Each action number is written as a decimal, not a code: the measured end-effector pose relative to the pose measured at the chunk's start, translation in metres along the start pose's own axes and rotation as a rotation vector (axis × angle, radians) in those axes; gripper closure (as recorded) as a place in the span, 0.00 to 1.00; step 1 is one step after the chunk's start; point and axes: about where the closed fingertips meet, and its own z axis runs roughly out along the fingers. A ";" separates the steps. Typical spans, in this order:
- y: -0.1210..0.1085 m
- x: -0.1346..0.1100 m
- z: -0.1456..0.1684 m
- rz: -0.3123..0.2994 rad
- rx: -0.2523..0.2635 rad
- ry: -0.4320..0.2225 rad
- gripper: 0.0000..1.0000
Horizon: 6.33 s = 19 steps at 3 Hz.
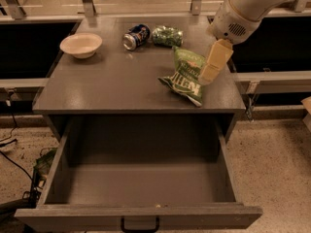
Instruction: Place green jalapeno chip bag into top drawer
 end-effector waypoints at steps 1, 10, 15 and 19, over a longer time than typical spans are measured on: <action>-0.008 0.003 -0.003 0.029 0.018 -0.031 0.00; -0.011 -0.002 0.117 0.130 -0.148 -0.079 0.00; -0.011 -0.002 0.118 0.130 -0.149 -0.078 1.00; -0.002 -0.004 0.051 0.092 -0.062 -0.071 1.00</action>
Offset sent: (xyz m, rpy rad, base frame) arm 0.0391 -0.0073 0.0126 0.0818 -0.0318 -0.0838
